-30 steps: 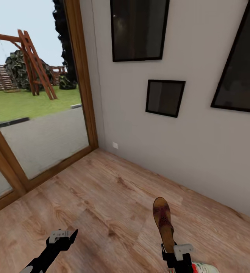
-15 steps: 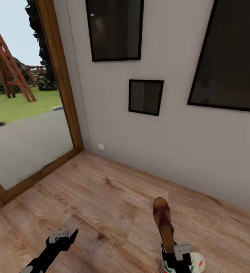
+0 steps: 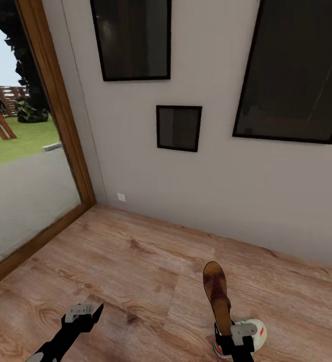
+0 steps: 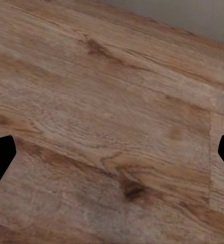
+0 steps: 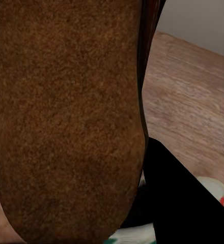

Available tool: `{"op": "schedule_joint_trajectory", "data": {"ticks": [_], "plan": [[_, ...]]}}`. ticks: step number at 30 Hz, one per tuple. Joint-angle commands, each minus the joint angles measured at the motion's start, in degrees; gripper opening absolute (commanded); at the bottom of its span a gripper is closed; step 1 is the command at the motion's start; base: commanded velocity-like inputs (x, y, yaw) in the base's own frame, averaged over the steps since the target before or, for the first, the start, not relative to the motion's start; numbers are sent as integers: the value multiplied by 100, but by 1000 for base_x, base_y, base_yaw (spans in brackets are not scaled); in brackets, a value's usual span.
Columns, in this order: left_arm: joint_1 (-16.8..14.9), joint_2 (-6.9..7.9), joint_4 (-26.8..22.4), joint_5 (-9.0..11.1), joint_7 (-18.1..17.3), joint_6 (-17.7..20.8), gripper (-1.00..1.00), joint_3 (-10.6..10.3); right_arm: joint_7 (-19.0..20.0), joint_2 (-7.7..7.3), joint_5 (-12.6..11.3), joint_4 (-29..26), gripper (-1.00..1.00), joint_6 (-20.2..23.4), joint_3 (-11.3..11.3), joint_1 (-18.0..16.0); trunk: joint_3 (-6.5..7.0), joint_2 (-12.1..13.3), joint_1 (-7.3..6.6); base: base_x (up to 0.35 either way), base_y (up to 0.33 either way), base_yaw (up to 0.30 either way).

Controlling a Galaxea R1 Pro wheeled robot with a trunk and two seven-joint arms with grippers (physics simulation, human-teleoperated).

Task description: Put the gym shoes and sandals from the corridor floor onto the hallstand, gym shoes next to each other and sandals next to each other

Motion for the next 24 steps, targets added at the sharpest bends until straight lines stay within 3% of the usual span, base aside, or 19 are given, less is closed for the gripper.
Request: {"op": "schedule_joint_trajectory", "data": {"ticks": [1, 16, 24], "plan": [[-2, 0, 7, 52, -45, 1, 100, 10, -49, -1, 43, 5, -100, -3, 14, -4, -5, -2, -1, 0, 215, -268], [-2, 0, 7, 55, -45, -2, 100, 10, -47, -1, 43, 4, -100, -3, 14, -4, -5, -2, -1, 14, 44, -268], [-2, 0, 7, 59, -45, -2, 100, 10, -49, -1, 43, 4, -100, -3, 14, -4, -5, -2, -1, 134, 211, -268]]}}
